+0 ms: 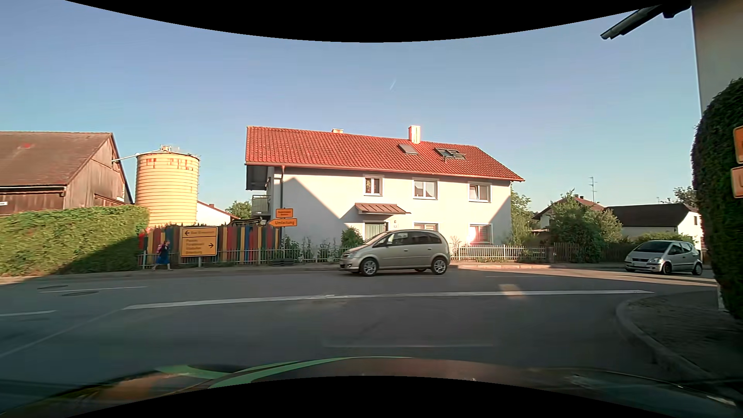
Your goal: Follow the waypoints while adhering to traffic rules and regulations
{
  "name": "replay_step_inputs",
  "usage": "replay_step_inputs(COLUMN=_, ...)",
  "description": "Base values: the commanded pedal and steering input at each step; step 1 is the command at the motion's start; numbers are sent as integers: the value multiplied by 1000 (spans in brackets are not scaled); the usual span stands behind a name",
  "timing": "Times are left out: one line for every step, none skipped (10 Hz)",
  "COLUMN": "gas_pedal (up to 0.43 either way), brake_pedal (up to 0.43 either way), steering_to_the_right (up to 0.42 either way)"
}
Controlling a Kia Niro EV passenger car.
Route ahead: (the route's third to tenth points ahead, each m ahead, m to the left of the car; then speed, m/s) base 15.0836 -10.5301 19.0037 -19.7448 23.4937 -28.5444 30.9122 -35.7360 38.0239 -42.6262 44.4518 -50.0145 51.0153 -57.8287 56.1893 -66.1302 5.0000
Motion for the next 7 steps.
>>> replay_step_inputs(gas_pedal=0, brake_pedal=262, steering_to_the_right=202)
replay_step_inputs(gas_pedal=0, brake_pedal=262, steering_to_the_right=211)
replay_step_inputs(gas_pedal=0, brake_pedal=268, steering_to_the_right=223)
replay_step_inputs(gas_pedal=0, brake_pedal=268, steering_to_the_right=230)
replay_step_inputs(gas_pedal=0, brake_pedal=256, steering_to_the_right=236)
replay_step_inputs(gas_pedal=0, brake_pedal=244, steering_to_the_right=244)
replay_step_inputs(gas_pedal=0, brake_pedal=238, steering_to_the_right=249)
